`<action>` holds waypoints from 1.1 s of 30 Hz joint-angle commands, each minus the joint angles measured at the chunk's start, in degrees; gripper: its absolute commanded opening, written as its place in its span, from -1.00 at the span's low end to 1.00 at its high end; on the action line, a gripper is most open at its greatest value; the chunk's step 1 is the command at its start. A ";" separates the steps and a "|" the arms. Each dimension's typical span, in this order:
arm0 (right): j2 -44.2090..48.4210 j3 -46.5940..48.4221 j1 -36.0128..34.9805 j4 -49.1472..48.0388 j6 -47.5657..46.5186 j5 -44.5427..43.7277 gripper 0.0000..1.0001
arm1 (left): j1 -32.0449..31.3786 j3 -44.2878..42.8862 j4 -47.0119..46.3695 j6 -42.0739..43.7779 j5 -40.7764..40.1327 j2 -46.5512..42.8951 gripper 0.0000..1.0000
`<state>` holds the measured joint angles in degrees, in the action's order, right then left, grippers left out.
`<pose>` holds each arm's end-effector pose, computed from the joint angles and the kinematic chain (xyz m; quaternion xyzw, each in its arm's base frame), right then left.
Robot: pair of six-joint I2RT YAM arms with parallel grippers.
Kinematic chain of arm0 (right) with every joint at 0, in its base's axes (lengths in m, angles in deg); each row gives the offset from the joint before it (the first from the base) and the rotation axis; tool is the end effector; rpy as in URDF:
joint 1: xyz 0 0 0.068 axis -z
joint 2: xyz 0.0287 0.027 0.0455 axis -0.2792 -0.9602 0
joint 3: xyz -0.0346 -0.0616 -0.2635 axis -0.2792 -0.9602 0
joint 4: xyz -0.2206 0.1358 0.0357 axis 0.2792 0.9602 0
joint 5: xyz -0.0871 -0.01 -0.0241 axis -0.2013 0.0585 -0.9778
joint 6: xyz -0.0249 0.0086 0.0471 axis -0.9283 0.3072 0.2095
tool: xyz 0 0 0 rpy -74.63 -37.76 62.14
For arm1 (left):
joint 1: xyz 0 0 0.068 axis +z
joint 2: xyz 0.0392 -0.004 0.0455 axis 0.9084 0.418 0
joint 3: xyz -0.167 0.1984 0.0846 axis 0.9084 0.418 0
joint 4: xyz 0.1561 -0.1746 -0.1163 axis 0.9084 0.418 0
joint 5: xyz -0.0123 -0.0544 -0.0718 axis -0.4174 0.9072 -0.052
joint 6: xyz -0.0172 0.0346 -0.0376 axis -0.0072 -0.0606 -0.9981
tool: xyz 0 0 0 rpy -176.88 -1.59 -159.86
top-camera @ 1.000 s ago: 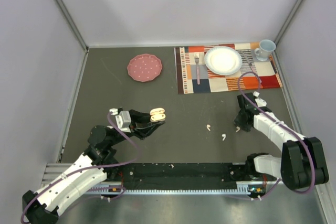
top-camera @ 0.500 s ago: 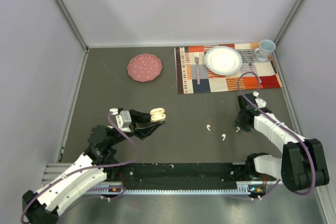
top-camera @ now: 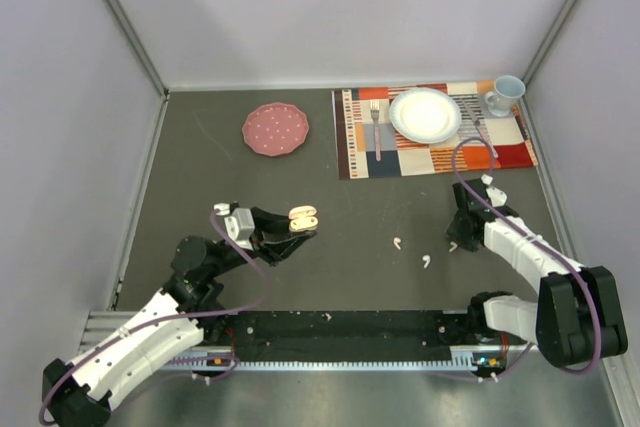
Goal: Insert the wireless bluetooth earbuds into the charging case
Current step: Pick up the right earbud from the center of the board.
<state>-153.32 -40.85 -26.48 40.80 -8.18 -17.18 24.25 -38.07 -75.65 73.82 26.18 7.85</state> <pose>0.1902 0.0250 0.1606 0.2957 0.9258 -0.0279 0.2339 0.0913 -0.1016 0.2777 0.3334 0.4962 -0.4767 0.6445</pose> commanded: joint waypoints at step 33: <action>1.15 -1.30 0.59 1.25 -0.16 0.81 -0.53 | -0.18 -0.27 -2.94 -1.13 0.91 1.32 -1.00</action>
<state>-152.94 -41.15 -26.41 41.09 -8.77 -17.47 24.25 -38.07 -75.69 73.41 26.40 8.92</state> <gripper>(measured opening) 0.249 0.339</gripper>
